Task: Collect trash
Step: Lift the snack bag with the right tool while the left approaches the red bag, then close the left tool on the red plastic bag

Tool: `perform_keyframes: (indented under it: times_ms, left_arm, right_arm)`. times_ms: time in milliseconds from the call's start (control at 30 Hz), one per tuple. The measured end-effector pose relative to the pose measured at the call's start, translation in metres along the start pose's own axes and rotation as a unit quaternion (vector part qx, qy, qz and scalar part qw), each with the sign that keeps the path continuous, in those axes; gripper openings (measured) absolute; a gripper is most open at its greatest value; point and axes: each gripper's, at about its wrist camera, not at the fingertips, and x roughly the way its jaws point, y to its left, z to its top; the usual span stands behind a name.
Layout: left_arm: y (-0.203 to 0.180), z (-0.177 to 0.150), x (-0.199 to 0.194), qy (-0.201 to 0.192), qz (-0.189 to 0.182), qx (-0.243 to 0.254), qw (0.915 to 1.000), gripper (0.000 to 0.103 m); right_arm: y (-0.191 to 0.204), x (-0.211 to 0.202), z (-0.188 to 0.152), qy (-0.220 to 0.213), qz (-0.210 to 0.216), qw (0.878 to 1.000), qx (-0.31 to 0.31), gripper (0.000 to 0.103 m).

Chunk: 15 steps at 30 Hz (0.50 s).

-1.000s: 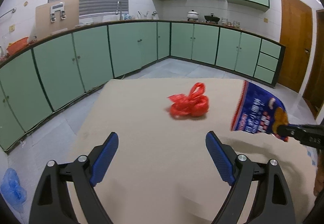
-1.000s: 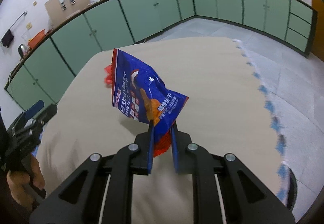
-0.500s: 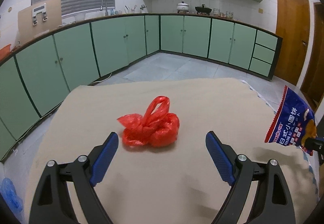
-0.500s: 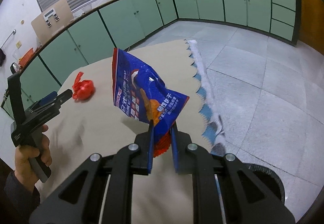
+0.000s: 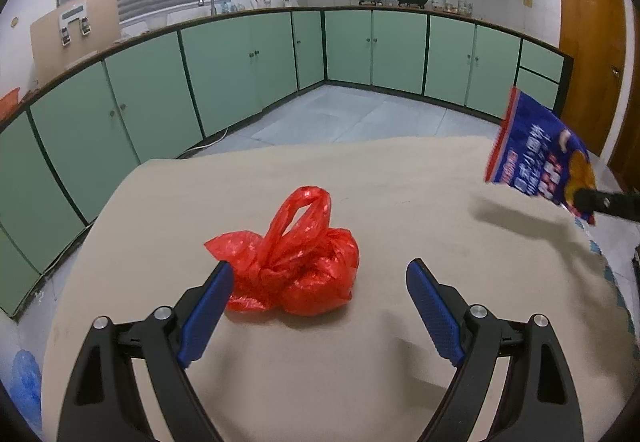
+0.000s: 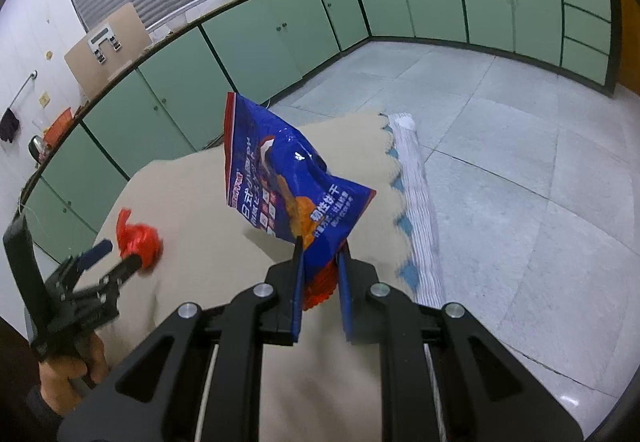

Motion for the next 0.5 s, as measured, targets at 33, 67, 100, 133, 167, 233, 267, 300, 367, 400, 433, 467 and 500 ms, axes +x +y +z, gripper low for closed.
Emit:
perform_keyframes:
  times_ms: [33,67,100,133,167,233,267,300,367,400,433,467,500]
  left_arm:
    - [0.000,0.001,0.002,0.002,0.002,0.001,1.0000,0.086]
    - [0.000,0.002,0.003,0.004,0.003,0.000,1.0000,0.086]
    - [0.001,0.003,0.004,0.006,0.002,-0.002,1.0000,0.086]
    - [0.003,0.003,0.005,0.008,0.004,-0.006,0.9999,0.086]
    - [0.004,0.005,0.006,0.009,0.004,-0.008,0.9999,0.086]
    - [0.006,0.008,0.009,0.014,0.005,-0.013,0.9998,0.086]
    - [0.006,0.009,0.009,0.015,0.006,-0.014,0.9998,0.086]
    - [0.006,0.011,0.011,0.018,0.005,-0.014,0.9997,0.086]
    - [0.006,0.012,0.017,0.031,0.001,-0.017,0.9994,0.078]
    - [0.008,0.015,0.021,0.039,-0.003,-0.019,0.9991,0.056]
    - [0.010,0.015,0.026,0.051,-0.013,-0.026,0.9983,0.053]
    - [0.012,0.015,0.026,0.049,-0.016,-0.033,0.9981,0.052]
    - [0.013,0.015,0.026,0.048,-0.020,-0.038,0.9979,0.049]
  right_arm:
    - [0.000,0.004,0.003,0.003,0.000,1.000,-0.001,0.014]
    - [0.001,0.009,0.006,0.006,0.000,1.000,-0.001,0.014]
    - [0.001,0.011,0.008,0.008,-0.001,1.000,-0.002,0.014]
    - [0.002,0.014,0.010,0.010,-0.004,1.000,-0.007,0.014]
    - [0.004,0.016,0.011,0.011,-0.006,1.000,-0.011,0.014]
    - [0.008,0.019,0.012,0.013,-0.011,1.000,-0.018,0.014]
    - [0.010,0.019,0.012,0.012,-0.013,1.000,-0.021,0.014]
    - [0.011,0.019,0.012,0.012,-0.013,1.000,-0.022,0.014]
    - [0.015,0.019,0.010,0.013,-0.012,1.000,-0.024,0.014]
    - [0.014,0.019,0.008,0.013,-0.012,1.000,-0.024,0.014]
    - [0.013,0.018,0.008,0.014,-0.011,1.000,-0.025,0.014]
    - [0.014,0.018,0.006,0.016,-0.011,0.999,-0.026,0.014]
    - [0.012,0.018,0.006,0.016,-0.011,0.999,-0.027,0.014]
